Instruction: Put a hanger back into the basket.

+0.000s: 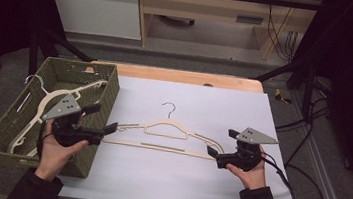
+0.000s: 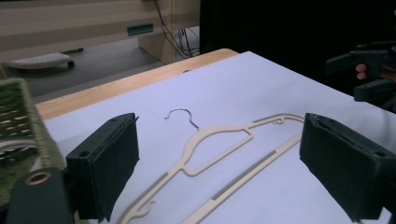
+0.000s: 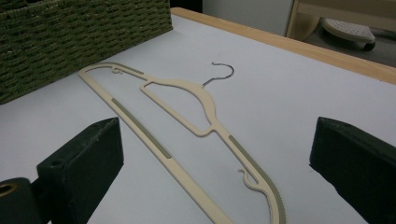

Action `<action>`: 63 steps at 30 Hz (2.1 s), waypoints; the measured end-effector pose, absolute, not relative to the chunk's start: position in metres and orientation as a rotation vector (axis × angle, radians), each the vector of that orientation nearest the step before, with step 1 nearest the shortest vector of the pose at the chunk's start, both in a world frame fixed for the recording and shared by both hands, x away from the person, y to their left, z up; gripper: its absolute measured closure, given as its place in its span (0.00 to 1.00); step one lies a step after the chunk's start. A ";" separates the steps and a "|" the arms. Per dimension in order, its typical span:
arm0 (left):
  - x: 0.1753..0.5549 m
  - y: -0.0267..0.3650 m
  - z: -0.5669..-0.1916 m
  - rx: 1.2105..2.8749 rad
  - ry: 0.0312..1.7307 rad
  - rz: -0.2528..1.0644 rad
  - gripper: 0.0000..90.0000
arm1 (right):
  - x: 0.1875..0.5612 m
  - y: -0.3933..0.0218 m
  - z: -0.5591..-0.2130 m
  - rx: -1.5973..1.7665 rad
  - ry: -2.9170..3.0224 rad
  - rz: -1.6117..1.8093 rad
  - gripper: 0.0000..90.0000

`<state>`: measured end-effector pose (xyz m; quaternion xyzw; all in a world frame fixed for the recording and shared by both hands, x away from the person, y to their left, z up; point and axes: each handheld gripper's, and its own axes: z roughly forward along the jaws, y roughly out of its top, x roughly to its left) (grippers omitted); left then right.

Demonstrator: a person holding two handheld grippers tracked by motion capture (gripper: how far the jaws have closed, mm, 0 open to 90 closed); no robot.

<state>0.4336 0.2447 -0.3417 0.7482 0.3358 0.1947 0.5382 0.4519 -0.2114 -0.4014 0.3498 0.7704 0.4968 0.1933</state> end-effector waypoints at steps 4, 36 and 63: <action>0.431 0.231 -0.353 1.806 0.772 0.442 0.13 | 0.455 -0.210 -0.403 0.984 2.165 1.387 0.05; 0.432 0.204 -0.398 1.901 0.770 0.354 0.13 | 0.545 -0.166 -0.468 1.026 2.403 1.053 0.40; 0.430 0.202 -0.399 1.911 0.761 0.361 0.14 | 0.528 -0.178 -0.465 0.939 2.599 1.015 1.00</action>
